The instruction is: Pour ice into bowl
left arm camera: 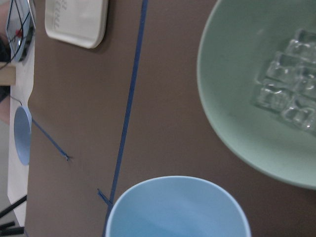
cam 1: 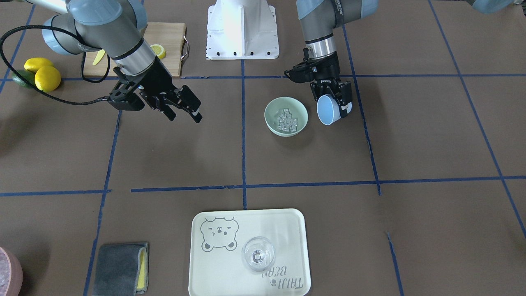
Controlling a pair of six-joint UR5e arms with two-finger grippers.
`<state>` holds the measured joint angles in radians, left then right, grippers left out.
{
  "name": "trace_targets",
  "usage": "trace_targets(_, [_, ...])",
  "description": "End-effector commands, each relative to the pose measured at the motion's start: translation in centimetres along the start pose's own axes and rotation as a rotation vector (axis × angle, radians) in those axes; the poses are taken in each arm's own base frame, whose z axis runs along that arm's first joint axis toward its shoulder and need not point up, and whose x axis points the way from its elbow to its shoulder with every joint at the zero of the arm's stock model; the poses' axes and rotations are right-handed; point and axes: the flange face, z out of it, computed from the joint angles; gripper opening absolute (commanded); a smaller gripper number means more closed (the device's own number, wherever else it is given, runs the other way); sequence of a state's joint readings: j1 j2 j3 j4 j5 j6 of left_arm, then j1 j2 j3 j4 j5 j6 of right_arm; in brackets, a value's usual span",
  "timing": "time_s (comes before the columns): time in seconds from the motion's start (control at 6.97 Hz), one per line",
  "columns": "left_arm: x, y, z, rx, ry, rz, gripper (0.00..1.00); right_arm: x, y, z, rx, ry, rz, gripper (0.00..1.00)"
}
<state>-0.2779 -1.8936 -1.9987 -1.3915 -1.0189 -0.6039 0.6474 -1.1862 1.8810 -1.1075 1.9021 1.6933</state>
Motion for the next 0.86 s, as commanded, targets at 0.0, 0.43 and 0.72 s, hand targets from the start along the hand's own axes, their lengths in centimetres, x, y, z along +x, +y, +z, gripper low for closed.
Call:
trace_targets(0.0, [-1.9,0.1,0.3,0.042,0.017,-0.308,0.00,0.0,0.0,0.1,0.005,0.000,-0.002,1.00])
trace_targets(0.43, [-5.9,6.0,2.7,0.226,0.082,-0.564,0.00,0.0,0.0,0.1,0.005,0.001,-0.001,1.00])
trace_targets(0.72, [-7.8,12.6,7.0,0.265,0.049,-0.617,0.00,0.7,0.0,0.6,0.008,0.014,-0.003,1.00])
